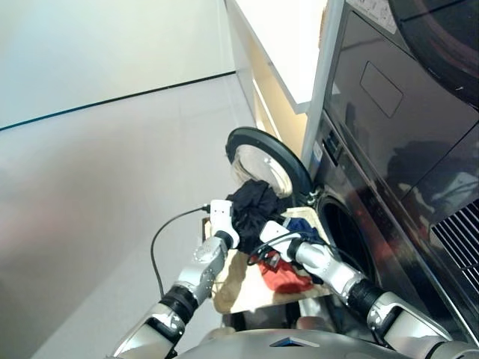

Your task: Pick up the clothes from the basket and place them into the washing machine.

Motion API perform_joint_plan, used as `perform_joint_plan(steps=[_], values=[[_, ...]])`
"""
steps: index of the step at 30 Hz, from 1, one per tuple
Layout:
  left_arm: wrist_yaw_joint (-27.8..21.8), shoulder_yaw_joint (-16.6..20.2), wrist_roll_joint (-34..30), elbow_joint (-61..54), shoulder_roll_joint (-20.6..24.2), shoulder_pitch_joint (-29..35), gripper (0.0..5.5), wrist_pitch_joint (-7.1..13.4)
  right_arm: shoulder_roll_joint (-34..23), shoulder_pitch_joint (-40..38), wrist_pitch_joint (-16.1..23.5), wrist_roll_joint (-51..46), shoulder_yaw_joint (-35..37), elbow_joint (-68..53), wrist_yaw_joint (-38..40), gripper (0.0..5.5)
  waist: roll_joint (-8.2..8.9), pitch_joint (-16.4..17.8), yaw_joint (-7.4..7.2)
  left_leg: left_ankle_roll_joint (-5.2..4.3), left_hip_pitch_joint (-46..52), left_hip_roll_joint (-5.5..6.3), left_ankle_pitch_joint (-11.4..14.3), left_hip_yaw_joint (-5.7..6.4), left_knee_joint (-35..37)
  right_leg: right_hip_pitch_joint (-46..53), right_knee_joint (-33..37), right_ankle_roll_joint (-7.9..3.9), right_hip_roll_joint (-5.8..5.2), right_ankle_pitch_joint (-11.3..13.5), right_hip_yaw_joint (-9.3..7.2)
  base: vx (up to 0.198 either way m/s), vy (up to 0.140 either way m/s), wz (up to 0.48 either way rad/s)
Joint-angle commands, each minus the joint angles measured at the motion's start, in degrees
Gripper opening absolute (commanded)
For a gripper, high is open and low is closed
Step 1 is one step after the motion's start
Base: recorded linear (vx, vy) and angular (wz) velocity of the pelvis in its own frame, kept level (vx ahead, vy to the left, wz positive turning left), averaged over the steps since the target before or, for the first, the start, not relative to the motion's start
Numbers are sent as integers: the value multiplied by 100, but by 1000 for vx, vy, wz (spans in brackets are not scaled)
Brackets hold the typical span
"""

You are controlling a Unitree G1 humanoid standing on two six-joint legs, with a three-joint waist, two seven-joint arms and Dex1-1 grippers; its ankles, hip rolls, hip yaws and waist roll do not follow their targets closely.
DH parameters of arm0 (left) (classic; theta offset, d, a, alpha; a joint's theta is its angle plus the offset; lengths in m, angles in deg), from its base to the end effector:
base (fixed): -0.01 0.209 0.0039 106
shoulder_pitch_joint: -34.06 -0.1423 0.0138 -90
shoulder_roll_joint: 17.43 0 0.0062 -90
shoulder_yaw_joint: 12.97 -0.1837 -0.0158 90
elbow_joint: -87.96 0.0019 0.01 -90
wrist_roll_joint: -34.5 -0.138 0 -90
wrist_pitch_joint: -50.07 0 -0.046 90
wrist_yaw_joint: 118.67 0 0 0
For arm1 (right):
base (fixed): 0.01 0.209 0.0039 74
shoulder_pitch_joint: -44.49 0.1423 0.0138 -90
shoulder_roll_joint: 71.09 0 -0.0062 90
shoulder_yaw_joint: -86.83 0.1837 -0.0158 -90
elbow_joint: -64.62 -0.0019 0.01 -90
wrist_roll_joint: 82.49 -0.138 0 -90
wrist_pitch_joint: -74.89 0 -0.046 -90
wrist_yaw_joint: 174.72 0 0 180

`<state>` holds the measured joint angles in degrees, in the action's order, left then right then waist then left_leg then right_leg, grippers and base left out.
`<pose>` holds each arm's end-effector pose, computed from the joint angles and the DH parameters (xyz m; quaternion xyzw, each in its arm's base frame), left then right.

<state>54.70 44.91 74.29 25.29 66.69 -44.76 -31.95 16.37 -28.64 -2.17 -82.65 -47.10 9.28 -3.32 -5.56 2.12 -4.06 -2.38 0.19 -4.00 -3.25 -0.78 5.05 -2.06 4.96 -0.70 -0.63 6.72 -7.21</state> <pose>0.2073 0.0975 -0.0143 -0.1749 0.1605 -0.2323 0.9432 0.2086 -0.1164 -0.0254 -0.2613 0.1155 0.4022 0.8698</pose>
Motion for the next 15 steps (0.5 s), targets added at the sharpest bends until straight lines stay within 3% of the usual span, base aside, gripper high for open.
perform_joint_plan(steps=[1,2,3,4,15], values=[[-414,-140,495,-647,25,278,0,171,597,356,170,84,141,248,149,550,387,-207,121,-3,261,314,236,-165,-38,309,4,-641,-255,-567,121,0,0,0],[-445,-168,532,-740,50,252,0,153,590,369,166,104,178,284,183,550,387,-212,123,-1,277,318,245,-154,-40,329,4,-640,-251,-577,116,0,0,0],[-488,-210,595,-878,81,216,0,114,579,388,154,166,223,299,233,231,384,-218,126,1,292,316,254,-147,-45,344,4,-641,-251,-583,105,0,0,0],[-504,-227,627,-957,113,192,0,91,575,405,147,199,247,306,273,0,383,-221,132,2,302,315,260,-144,-47,353,4,-642,-248,-591,104,0,0,0],[-615,-166,682,-1197,301,37,0,11,488,245,100,59,713,229,464,0,406,-250,134,15,327,320,297,-105,-67,406,4,-643,-256,-618,58,0,0,0]])
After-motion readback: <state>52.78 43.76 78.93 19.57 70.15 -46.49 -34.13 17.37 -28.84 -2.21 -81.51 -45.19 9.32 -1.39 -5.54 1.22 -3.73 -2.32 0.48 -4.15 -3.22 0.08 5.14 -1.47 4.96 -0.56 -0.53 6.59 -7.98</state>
